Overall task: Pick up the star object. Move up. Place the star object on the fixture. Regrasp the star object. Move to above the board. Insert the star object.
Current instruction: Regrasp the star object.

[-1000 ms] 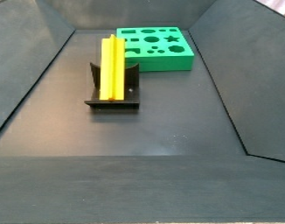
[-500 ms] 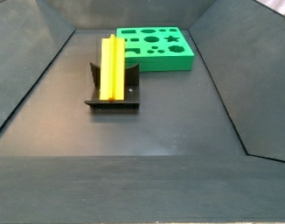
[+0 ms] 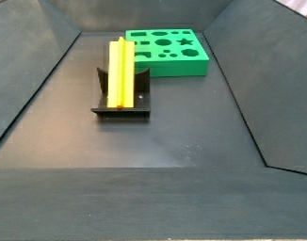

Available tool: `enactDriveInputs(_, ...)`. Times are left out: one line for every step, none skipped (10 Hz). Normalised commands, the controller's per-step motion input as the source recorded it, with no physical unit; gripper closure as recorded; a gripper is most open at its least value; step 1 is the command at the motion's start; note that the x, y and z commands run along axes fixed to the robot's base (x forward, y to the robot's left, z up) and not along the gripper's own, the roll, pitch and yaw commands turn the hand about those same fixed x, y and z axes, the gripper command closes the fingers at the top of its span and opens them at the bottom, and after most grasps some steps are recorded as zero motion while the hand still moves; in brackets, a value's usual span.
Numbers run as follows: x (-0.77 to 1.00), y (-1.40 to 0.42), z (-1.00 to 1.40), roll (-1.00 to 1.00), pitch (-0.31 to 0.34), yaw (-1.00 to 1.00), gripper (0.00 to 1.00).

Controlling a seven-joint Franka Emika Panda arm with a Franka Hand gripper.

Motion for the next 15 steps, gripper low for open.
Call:
enactDriveInputs(0.12, -0.06, -0.01, 0.54, 0.166, 0.26, 0.00)
enactDriveInputs(0.12, -0.06, -0.01, 0.37, 0.128, 0.27, 0.00)
enactDriveInputs(0.11, -0.04, 0.00, 0.21, 0.075, 0.26, 0.00)
enactDriveInputs(0.10, -0.04, 0.00, 0.17, 0.031, 0.25, 0.00)
enactDriveInputs(0.09, -0.05, -0.01, 0.15, -0.011, 0.22, 0.00)
enactDriveInputs(0.09, -0.05, -0.01, 0.14, -0.019, 0.21, 0.00)
enactDriveInputs(0.04, 0.05, -1.00, 0.15, -0.040, 0.13, 0.00)
enactDriveInputs(0.04, 0.05, -1.00, 0.15, -0.044, 0.11, 0.00)
enactDriveInputs(0.05, 0.04, -1.00, 0.13, -0.082, 0.08, 0.00)
enactDriveInputs(0.05, 0.04, -1.00, 0.12, -0.094, 0.07, 0.00)
enactDriveInputs(0.06, 0.04, -1.00, 0.08, -0.107, 0.03, 0.00)
enactDriveInputs(0.06, 0.04, -1.00, 0.07, -0.112, 0.01, 0.00)
enactDriveInputs(0.06, 0.03, -1.00, 0.07, -0.106, -0.01, 0.00)
enactDriveInputs(0.07, 0.03, -1.00, 0.07, -0.105, -0.02, 0.00)
enactDriveInputs(0.07, 0.03, -1.00, 0.06, -0.082, -0.04, 0.00)
